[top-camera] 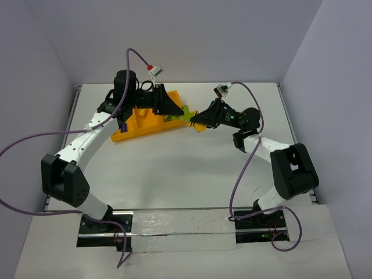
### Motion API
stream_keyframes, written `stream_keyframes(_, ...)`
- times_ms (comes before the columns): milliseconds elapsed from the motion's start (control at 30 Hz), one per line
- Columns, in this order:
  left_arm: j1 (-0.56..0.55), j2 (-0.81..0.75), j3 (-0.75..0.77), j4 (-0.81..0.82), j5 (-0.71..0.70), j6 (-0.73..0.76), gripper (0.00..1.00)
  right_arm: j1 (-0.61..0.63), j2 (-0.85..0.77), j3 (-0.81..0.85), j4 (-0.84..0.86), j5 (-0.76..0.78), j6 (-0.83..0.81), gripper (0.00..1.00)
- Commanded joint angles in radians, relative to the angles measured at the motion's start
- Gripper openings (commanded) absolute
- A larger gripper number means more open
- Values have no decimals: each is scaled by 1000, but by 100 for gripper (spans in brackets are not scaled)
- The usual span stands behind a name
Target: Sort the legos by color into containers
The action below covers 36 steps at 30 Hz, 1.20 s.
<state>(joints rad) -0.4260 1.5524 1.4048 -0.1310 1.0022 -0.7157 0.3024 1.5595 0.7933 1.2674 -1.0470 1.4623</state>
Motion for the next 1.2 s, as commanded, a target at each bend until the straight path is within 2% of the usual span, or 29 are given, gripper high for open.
stream_keyframes(0,-7,-12,34,-5,-6,38,0,4,-9,30,160,-9,10,9)
stream_keyframes(67,-7,-15,46,-25,-14,54,0,-3,-23,5,150,-12,3,0)
stream_keyframes(200,1,-20,67,-71,-37,87,0,-26,-50,-62,87,-13,-40,0)
stream_keyframes(300,25,-31,70,-92,-43,101,0,-60,-121,-126,-112,-11,-182,0)
stream_keyframes(367,36,-38,68,-104,-48,109,0,-74,-178,-133,-314,8,-317,0)
stream_keyframes(467,44,-36,69,-128,-87,121,0,-75,-270,-57,-798,120,-626,0)
stream_keyframes(567,50,1,101,-214,-230,164,0,-75,-333,90,-1312,400,-918,0)
stream_keyframes(667,50,36,130,-318,-401,184,0,-87,-366,170,-1542,631,-1031,0)
stream_keyframes(733,50,59,150,-374,-519,183,0,-91,-399,195,-1593,726,-1059,0)
stream_keyframes(800,49,126,203,-407,-703,167,0,-92,-433,202,-1640,805,-1075,0)
stream_keyframes(967,46,318,370,-452,-947,122,0,-92,-474,218,-1678,836,-1054,0)
stream_keyframes(1167,43,561,622,-507,-1040,110,0,-91,-514,216,-1725,865,-1061,0)
